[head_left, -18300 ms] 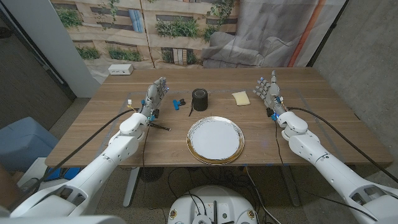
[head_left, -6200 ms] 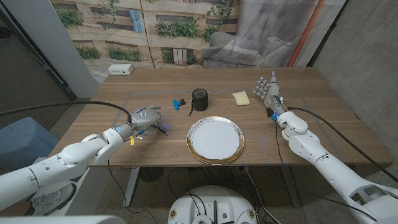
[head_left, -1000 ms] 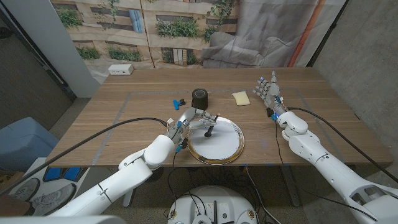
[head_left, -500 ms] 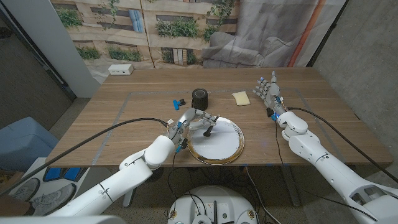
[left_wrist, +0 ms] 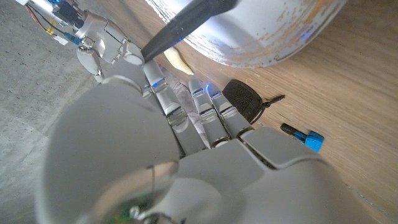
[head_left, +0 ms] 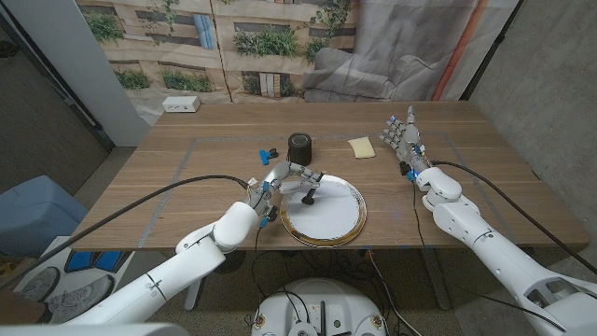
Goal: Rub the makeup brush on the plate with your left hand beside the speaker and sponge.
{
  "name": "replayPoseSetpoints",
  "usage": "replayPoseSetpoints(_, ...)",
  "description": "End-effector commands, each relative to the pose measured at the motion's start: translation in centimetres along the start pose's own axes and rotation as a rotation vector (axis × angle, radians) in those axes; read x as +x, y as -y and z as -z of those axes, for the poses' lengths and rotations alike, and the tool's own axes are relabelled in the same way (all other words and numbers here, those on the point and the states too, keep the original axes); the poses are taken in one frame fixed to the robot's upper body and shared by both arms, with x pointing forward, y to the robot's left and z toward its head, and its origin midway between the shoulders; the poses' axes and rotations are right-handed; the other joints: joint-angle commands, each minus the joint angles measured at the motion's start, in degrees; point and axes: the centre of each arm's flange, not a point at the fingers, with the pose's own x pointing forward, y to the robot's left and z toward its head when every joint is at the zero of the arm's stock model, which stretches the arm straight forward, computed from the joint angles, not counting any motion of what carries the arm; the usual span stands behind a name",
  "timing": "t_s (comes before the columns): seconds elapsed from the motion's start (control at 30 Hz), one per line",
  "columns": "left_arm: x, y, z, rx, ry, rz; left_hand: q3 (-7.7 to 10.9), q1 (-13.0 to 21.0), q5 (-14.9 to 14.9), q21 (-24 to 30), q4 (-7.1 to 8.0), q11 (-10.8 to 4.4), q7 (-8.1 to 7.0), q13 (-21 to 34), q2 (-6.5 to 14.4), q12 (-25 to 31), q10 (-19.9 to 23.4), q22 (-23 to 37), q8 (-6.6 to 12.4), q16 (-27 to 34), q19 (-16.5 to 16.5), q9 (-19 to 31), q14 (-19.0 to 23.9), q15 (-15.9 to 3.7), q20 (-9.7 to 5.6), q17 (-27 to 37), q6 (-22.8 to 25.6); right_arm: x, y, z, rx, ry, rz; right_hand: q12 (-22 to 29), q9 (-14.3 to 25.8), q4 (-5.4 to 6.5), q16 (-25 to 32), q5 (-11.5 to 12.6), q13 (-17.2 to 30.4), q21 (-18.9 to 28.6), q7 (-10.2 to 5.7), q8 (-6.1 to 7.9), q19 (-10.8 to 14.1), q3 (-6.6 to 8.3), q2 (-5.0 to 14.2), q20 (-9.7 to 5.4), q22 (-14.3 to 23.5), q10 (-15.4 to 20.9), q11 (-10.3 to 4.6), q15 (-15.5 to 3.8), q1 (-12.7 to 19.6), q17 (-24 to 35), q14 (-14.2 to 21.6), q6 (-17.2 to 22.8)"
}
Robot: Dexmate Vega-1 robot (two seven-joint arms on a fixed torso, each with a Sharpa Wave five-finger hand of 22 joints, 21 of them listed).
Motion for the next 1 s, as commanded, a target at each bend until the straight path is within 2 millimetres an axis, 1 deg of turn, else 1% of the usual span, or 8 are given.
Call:
replayPoseSetpoints(0.03,0.0,-1.4,0.4,0.033,0.004,-0.035,-0.15,0.0,0.4,0.2,-0.07,-0.40,-0.14,0.2,0.6,0.4,0.2,0.1,0.11,0.3,-0.3,0.2,0.1,-8.69,0.01,0.1,0.6,0.0,0.0,0.0,-0.001,0.000,0.001,0.4,0.1,0.26,0.2,0.4,0.2,0.3,0.06,0.30,-0.1,-0.01,5.79,0.40,0.3,-0.5,0.03,0.42,0.1,0.2,0.0,-0.4)
replayPoseSetpoints(0.43,0.0,-2.3,0.7,0.063,0.012,-0.042,-0.21,0.1,0.4,0.2,-0.14,-0.40,-0.01,0.2,0.6,0.4,0.2,0.1,0.12,0.3,-0.3,0.2,0.3,-8.76,-0.06,0.1,0.7,0.0,0.0,0.0,-0.001,0.000,0.001,0.4,0.1,0.26,0.2,0.4,0.2,0.3,0.11,0.28,-0.1,-0.01,5.79,0.41,0.3,-0.5,-0.12,0.47,0.1,0.2,0.0,-0.5)
replayPoseSetpoints(0.63,0.1,-2.4,0.8,0.076,0.019,-0.041,-0.28,0.1,0.5,0.2,-0.18,-0.40,0.01,0.2,0.6,0.4,0.2,0.1,0.09,0.4,-0.4,0.2,0.4,-8.77,-0.07,0.1,0.7,0.0,0.0,0.0,-0.001,0.000,0.001,0.4,0.1,0.26,0.2,0.4,0.2,0.3,0.10,0.28,0.0,-0.01,5.78,0.38,0.3,-0.5,0.08,0.50,0.1,0.2,0.0,-0.5)
replayPoseSetpoints(1.0,0.2,-1.7,0.6,0.080,0.041,-0.018,-0.37,0.2,0.5,0.3,-0.19,-0.40,-0.11,0.2,0.6,0.4,0.2,0.1,0.07,0.4,-0.3,0.2,0.5,-8.78,-0.08,0.1,0.7,0.0,0.0,0.0,0.000,-0.001,-0.004,0.4,0.1,0.26,0.2,0.4,0.2,0.3,0.05,0.28,-0.1,-0.02,5.77,0.39,0.3,-0.5,0.11,0.50,0.1,0.2,0.0,-0.5)
